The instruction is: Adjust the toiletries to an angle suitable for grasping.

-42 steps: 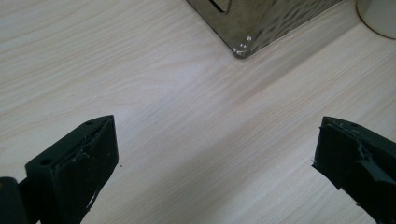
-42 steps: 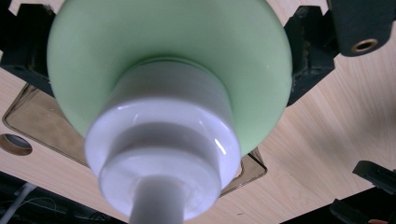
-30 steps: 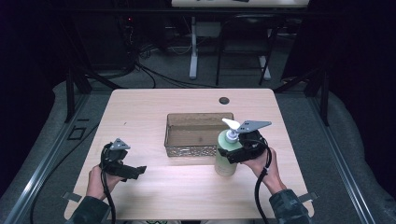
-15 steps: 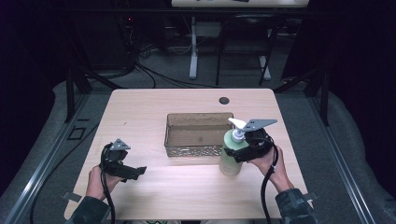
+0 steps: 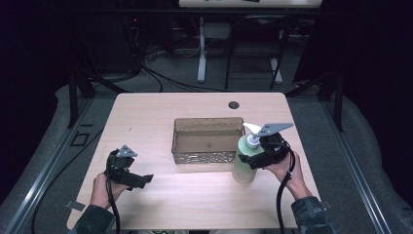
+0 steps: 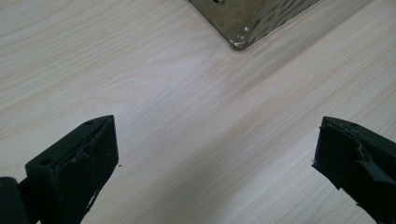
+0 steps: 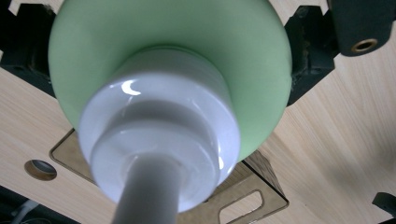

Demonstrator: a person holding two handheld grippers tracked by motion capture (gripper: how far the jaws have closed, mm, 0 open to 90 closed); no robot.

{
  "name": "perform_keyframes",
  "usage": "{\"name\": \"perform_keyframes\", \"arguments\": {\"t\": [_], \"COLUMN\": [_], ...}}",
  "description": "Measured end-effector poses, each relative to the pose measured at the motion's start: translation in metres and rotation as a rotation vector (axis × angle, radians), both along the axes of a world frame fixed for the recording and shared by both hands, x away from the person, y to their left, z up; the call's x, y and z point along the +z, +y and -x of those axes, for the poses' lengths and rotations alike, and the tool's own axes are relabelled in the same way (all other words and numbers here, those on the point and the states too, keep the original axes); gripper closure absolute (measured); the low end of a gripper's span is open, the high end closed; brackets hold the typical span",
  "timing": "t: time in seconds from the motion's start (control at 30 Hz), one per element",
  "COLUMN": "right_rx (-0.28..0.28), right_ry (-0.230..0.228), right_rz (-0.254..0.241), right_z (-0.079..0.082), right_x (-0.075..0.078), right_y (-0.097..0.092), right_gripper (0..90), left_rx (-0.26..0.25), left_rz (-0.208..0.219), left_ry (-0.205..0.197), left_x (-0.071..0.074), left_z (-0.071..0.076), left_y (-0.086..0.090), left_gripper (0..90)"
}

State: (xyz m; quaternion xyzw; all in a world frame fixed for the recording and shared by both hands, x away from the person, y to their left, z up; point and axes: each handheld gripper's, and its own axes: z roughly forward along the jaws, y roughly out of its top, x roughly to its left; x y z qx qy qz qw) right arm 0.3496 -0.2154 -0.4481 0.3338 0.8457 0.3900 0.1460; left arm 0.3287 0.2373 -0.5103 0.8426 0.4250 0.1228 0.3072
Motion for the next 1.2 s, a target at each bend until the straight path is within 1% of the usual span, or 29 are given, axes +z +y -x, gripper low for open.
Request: {"name": "perform_keyframes", "arguments": {"t": [0.1,0.17,0.3,0.37,0.4,0.47,0.53,0.57,0.67,0.7,0.73,0.77,0.83,0.93,1.07,1.1,1.2], "right_rx": [0.001,-0.004,-0.009,-0.02,-0.019,-0.024,-0.021,-0.024,-0.024,-0.022,-0.022,-0.024,-0.023,-0.037,-0.062,-0.062,-0.069], "right_ry": [0.004,0.004,0.011,0.019,0.028,0.041,0.041,0.059,0.065,0.073,0.073,0.079,0.078,0.086,0.099,0.099,0.112], "right_rz": [0.002,0.002,0.004,0.036,0.034,0.037,0.035,0.043,0.04,0.041,0.041,0.045,0.048,0.045,0.041,0.041,0.044], "right_z": [-0.001,-0.003,-0.003,-0.002,-0.002,-0.002,-0.001,0.0,0.002,0.005,0.005,0.008,0.01,0.013,0.018,0.018,0.022], "right_x": [0.0,0.0,0.001,0.001,0.001,0.003,0.004,0.004,0.005,0.006,0.006,0.007,0.008,0.01,0.011,0.011,0.013], "right_y": [-0.005,-0.009,-0.01,-0.008,-0.008,-0.009,-0.009,-0.012,-0.015,-0.019,-0.019,-0.024,-0.026,-0.036,-0.052,-0.052,-0.06], "right_gripper": [11.3,11.2,10.3,1.8,0.0,0.0,0.0,0.0,0.0,0.0,0.0,0.0,0.0,0.0,0.0,0.0,0.0], "left_rx": [-0.002,0.001,0.001,0.0,-0.001,-0.002,-0.003,-0.006,-0.016,-0.019,-0.02,-0.021,-0.021,-0.028,-0.028,-0.024,-0.02], "left_rz": [-0.006,-0.004,-0.011,-0.011,-0.012,-0.013,-0.014,-0.016,-0.02,-0.023,-0.025,-0.024,-0.023,-0.027,-0.02,-0.017,-0.018], "left_ry": [0.001,0.009,0.015,0.015,0.017,0.019,0.022,0.026,0.023,0.02,0.018,0.02,0.021,0.027,0.031,0.032,0.043], "left_x": [-0.001,-0.002,-0.004,-0.004,-0.004,-0.004,-0.004,-0.004,-0.003,-0.003,-0.002,-0.002,-0.003,-0.004,-0.005,-0.005,-0.008], "left_z": [-0.002,-0.003,-0.005,-0.005,-0.005,-0.005,-0.006,-0.006,-0.005,-0.005,-0.005,-0.005,-0.005,-0.006,-0.007,-0.007,-0.006], "left_y": [0.0,0.0,0.001,0.001,0.001,0.001,0.001,0.0,0.0,0.0,0.0,0.0,0.0,-0.001,-0.001,-0.001,0.001], "left_gripper": [0.0,0.0,0.0,0.0,0.0,0.0,0.0,0.0,0.0,0.0,0.0,0.0,0.0,0.0,0.0,0.0,0.0]}}
